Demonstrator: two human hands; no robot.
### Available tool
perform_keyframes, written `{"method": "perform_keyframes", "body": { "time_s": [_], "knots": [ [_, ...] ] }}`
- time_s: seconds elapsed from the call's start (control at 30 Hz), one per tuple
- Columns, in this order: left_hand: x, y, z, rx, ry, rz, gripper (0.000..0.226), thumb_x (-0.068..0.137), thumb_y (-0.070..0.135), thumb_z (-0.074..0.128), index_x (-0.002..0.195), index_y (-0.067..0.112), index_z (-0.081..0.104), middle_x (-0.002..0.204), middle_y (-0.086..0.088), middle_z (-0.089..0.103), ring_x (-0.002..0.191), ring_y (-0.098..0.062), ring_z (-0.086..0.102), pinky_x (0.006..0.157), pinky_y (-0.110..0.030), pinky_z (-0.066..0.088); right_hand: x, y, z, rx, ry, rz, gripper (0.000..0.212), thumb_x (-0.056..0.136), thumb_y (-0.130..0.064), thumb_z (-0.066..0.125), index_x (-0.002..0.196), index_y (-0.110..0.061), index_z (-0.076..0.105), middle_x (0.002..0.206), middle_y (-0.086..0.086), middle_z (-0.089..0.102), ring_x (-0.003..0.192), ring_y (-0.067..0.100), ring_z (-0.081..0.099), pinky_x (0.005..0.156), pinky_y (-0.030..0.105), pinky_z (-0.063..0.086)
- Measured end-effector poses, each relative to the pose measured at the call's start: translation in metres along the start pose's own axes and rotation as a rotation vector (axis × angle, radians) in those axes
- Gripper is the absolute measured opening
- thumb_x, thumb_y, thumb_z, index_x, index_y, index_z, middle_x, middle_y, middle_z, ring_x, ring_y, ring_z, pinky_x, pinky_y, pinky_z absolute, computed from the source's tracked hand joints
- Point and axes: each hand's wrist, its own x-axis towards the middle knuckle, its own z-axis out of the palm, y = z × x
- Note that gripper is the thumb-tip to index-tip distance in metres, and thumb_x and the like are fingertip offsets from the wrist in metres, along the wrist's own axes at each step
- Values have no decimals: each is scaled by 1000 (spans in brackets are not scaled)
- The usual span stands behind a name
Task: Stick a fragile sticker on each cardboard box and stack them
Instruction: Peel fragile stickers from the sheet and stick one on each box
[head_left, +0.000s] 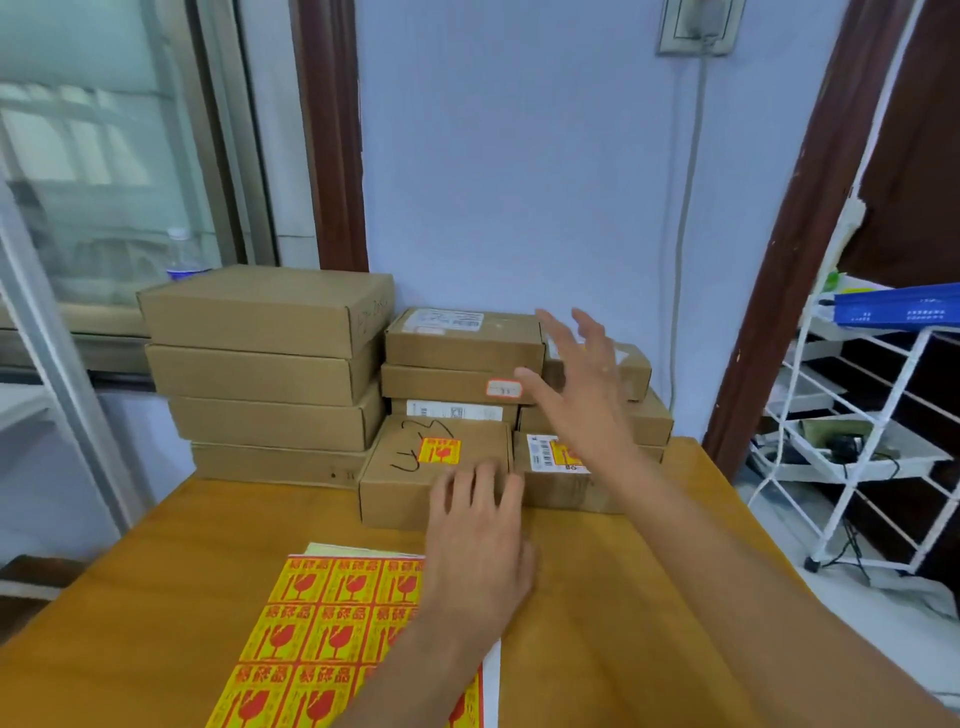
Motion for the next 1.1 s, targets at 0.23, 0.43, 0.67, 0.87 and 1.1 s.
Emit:
{"method": "perform_keyframes", "body": {
  "time_s": [0.23,0.43,0.67,0.87,1.1],
  "knots": [
    [-2,-2,4,-24,16,0,47,84,37,57,128,24,51,139,-4,47,130,-27,41,114,-47,33,54,2,15,-221,-310,-128,59,100,-36,65,155,-36,44,160,-2,42,147,22,37,117,46,38],
    [-3,-3,0,-46,43,6,38,85,37,46,120,24,53,130,-1,50,119,-25,46,107,-44,35,29,-15,-52,-186,-191,-195,56,100,-38,65,154,-37,47,161,-5,44,149,21,37,121,41,32],
    [-23,5,-33,-65,143,111,25,91,27,37,98,17,59,96,-4,59,91,-28,57,81,-42,41,-100,-26,-164,-127,-100,-151,60,96,-40,71,153,-36,50,160,-3,46,149,16,38,123,32,29],
    [-42,-20,-92,-21,-118,199,18,98,28,45,102,22,62,90,-2,70,83,-29,65,63,-36,52,-271,15,-180,-243,-290,4,60,97,-50,51,155,-46,38,163,-7,39,150,20,36,118,52,41],
    [-116,-123,-144,87,-115,121,17,100,27,44,92,25,59,82,6,66,70,-19,60,59,-33,52,-269,10,-179,-373,-425,5,44,101,-40,58,145,-39,56,154,-3,49,142,26,45,107,47,46]
  ]
}}
